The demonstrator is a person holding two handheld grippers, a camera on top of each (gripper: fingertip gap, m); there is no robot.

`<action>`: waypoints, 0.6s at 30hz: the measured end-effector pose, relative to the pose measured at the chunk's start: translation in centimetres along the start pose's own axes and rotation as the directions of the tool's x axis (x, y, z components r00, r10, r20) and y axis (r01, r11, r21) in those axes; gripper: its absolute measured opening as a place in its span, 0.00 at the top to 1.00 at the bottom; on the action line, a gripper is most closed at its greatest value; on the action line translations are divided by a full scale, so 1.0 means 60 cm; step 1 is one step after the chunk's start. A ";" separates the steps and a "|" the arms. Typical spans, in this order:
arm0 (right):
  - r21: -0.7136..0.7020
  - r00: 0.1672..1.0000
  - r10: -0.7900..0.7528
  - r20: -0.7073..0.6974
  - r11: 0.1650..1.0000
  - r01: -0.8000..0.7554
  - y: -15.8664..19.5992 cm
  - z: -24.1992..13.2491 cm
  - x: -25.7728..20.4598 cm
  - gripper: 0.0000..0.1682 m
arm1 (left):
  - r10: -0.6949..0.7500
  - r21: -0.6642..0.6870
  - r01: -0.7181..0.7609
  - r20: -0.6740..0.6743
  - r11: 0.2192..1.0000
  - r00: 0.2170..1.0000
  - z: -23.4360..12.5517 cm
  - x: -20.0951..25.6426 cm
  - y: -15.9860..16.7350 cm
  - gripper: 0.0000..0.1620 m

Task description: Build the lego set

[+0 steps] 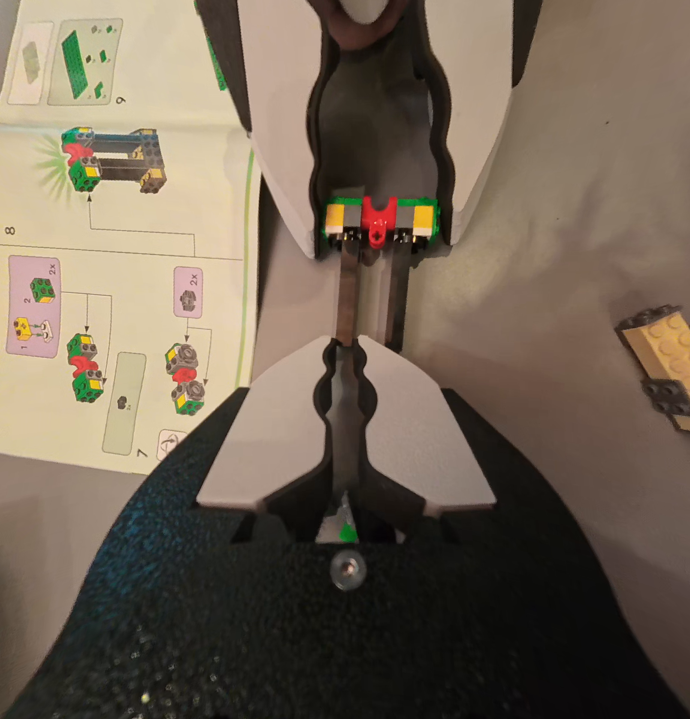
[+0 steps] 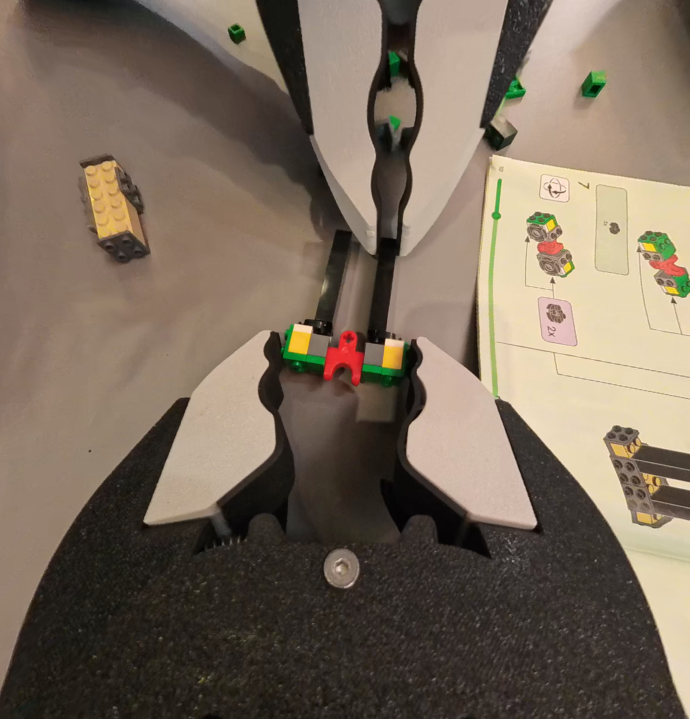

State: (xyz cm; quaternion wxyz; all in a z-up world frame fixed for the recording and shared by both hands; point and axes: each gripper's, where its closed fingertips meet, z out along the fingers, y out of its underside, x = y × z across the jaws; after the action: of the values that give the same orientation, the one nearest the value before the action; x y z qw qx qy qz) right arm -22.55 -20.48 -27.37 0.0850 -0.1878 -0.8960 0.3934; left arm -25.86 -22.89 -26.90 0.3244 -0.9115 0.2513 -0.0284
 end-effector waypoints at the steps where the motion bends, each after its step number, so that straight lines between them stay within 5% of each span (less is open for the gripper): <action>1: 0.002 1.000 0.004 -0.004 1.000 -0.004 0.000 0.000 0.001 0.63 | -0.010 0.011 0.010 -0.009 1.000 1.000 -0.001 -0.001 0.001 0.96; 12: 0.020 0.999 0.037 -0.033 0.999 -0.036 0.006 -0.013 0.006 0.56 | -0.075 0.237 0.086 -0.054 0.968 0.996 -0.048 0.036 -0.011 0.92; 18: 0.121 0.995 0.073 -0.065 0.991 -0.064 -0.002 -0.045 -0.022 0.77 | -0.024 0.204 0.030 -0.031 0.979 0.999 -0.026 0.053 -0.013 0.92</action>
State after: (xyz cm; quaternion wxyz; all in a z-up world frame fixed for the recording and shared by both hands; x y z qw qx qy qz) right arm -20.58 -19.28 -25.48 0.1133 -0.2265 -0.8606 0.4419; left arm -23.10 -24.82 -25.54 0.4123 -0.8762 0.2393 -0.0713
